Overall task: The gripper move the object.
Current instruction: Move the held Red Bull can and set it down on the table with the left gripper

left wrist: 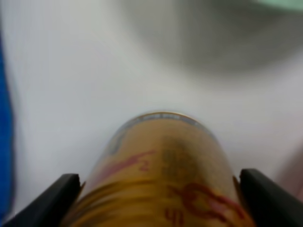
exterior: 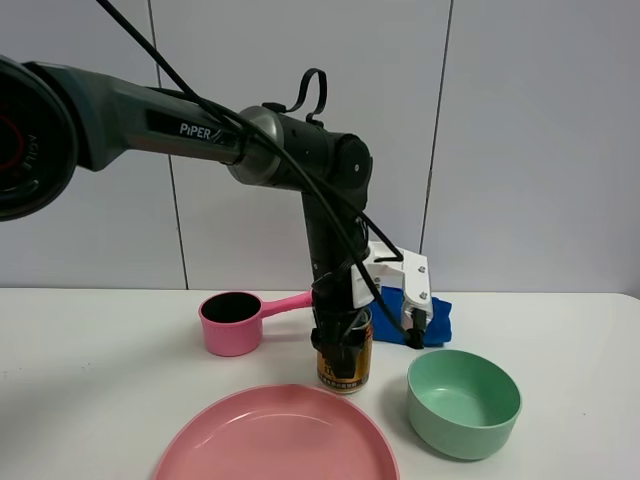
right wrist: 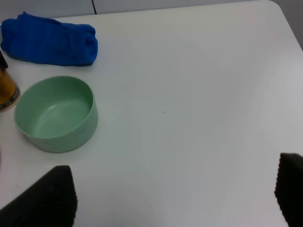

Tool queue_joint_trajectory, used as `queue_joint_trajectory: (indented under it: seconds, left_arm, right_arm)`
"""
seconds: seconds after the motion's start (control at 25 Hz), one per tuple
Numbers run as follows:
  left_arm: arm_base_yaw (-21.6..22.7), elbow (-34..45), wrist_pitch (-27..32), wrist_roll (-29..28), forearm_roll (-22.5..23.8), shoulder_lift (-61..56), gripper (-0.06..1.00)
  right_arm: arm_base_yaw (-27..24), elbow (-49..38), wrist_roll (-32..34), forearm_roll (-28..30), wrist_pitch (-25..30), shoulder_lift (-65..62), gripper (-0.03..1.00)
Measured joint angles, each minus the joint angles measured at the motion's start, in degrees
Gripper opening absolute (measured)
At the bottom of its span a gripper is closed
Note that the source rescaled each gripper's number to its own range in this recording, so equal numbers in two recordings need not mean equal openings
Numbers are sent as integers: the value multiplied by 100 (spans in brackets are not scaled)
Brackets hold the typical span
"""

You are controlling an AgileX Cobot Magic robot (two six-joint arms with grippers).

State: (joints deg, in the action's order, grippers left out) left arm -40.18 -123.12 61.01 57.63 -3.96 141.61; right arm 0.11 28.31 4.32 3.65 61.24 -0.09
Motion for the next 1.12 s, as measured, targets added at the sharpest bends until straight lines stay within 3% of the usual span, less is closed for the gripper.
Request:
queue_joint_trajectory:
  seconds: [0.32, 0.52, 0.68, 1.12]
  left_arm:
    - [-142, -1020, 838, -107, 52, -255, 0]
    - [-200, -1579, 869, -911, 120, -738, 0]
    - [-370, -1687, 897, -1258, -65, -1056, 0]
    - [-993, -1682, 953, -1310, -659, -1071, 0]
  right_arm:
    - [0, 0, 0, 0, 0, 0, 100]
    - [0, 0, 0, 0, 0, 0, 100]
    - [0, 0, 0, 0, 0, 0, 100]
    - [0, 0, 0, 0, 0, 0, 100]
